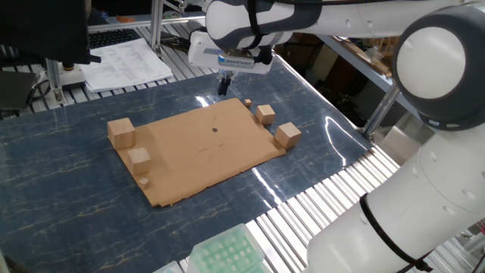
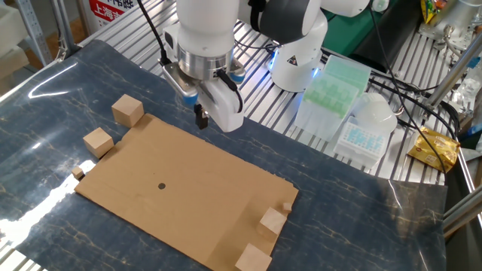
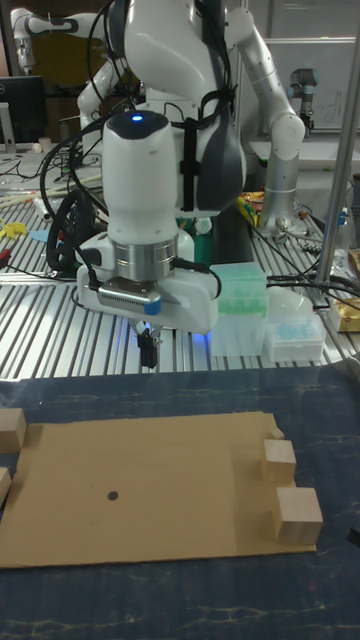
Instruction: Grab the block and place it at the designated location
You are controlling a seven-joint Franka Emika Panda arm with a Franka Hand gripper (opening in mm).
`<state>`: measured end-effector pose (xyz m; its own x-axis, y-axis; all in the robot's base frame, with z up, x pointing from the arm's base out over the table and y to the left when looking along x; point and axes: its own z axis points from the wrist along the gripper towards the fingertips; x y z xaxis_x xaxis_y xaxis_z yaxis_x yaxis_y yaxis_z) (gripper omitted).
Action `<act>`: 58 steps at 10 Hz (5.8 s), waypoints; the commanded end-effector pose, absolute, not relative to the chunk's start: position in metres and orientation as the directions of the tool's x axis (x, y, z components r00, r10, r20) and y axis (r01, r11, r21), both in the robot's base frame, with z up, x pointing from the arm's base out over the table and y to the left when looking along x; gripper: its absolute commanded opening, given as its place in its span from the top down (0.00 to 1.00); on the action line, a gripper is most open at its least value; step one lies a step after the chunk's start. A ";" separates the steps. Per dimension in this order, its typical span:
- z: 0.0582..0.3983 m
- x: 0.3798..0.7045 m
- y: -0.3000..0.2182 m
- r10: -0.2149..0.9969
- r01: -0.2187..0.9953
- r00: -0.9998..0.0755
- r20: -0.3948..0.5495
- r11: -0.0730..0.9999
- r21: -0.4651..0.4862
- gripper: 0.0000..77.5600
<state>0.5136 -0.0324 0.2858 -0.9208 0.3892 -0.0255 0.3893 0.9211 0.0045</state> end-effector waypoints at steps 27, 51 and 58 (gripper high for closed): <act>0.267 0.496 -0.177 0.323 0.323 -0.946 -0.032 0.946 0.000 1.00; 0.266 0.489 -0.177 0.435 0.436 -0.898 -0.064 0.900 -0.004 0.00; 0.261 0.450 -0.241 0.334 0.335 -0.940 -0.065 0.942 0.001 0.00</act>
